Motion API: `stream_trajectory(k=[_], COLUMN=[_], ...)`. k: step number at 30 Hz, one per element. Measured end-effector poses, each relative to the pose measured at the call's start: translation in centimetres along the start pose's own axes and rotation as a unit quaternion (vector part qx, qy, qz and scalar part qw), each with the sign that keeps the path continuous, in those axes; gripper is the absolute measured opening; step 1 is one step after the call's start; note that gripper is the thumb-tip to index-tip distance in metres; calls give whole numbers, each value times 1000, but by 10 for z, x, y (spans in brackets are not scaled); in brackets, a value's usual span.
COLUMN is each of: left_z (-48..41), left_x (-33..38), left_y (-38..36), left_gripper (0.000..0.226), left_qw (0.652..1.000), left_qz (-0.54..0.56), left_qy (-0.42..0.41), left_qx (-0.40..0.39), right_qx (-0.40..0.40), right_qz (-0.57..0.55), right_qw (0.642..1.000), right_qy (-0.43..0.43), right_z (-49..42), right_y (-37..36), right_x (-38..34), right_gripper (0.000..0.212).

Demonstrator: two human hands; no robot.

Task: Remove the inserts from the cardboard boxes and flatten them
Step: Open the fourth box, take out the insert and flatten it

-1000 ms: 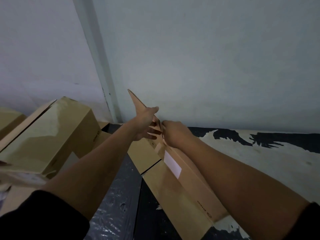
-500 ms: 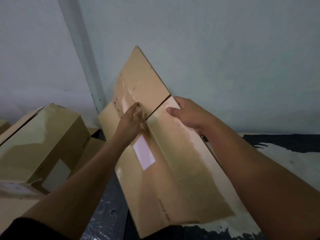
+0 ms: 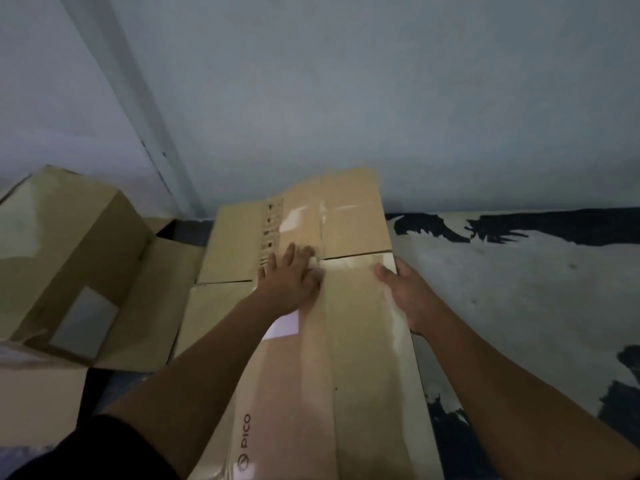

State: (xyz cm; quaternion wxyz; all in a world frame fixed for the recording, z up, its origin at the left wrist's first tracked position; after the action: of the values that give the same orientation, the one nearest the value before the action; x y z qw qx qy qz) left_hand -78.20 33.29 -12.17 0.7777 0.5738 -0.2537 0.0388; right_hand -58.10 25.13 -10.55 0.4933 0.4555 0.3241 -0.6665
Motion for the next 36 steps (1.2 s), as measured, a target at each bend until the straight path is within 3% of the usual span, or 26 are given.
stream_trajectory(k=[2, 5, 10, 12, 15, 18, 22, 25, 29, 33, 36], left_z=[0, 17, 32, 33, 31, 31, 52, 68, 77, 71, 75], left_x=[-11, -23, -39, -40, -39, -52, -106, -126, -142, -141, -122], left_y=[-37, -84, -134, -145, -148, -133, -113, -103, -70, -37, -21], left_gripper=[91, 72, 74, 75, 75, 72, 89, 103, 102, 51, 40], left_qw=[997, 984, 972, 972, 974, 984, 961, 941, 928, 937, 949], left_qz=[-25, -68, -112, -122, -137, -120, -38, 2, 64, 114, 119], left_qy=[5, 27, 46, 51, 49, 69, 272, 338, 363, 322, 268], left_qx=[-77, -164, -202, -196, -174, -115, -22, -9, 50, 75, 119], right_qx=[30, 68, 136, 154, 83, -55, -68, -66, -55, -34, 46], right_qz=[17, 119, 260, 344, 551, 605, 607, 599, 605, 590, 538], right_qw=[999, 990, 955, 925, 829, 793, 788, 793, 791, 802, 836], right_qy=[-21, -22, -36, -41, -37, -49, -80, -86, -79, -85, -96], right_z=[-7, -18, -26, -23, -17, -12, -8, -9, -10, -9, -8], right_y=[18, 39, 57, 57, 34, 0, -3, -2, -4, -2, 7], right_x=[26, 57, 92, 101, 119, 150, 161, 163, 161, 157, 148], right_gripper=[24, 29, 50, 67, 79, 73, 82, 85, 86, 85, 82])
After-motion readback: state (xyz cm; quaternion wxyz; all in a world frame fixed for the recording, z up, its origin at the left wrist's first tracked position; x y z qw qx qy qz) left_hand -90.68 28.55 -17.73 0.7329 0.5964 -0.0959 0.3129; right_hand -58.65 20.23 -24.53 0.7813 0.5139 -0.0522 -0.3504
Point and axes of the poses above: each hand's wrist, its own z-axis away from the middle knuckle, its own y-axis out of the back of the hand, x = y × z, the point moved 7 cm from there along -z, towards the middle knuckle, and after that the axes turned 3 degrees about x, right-handed, at the moved point
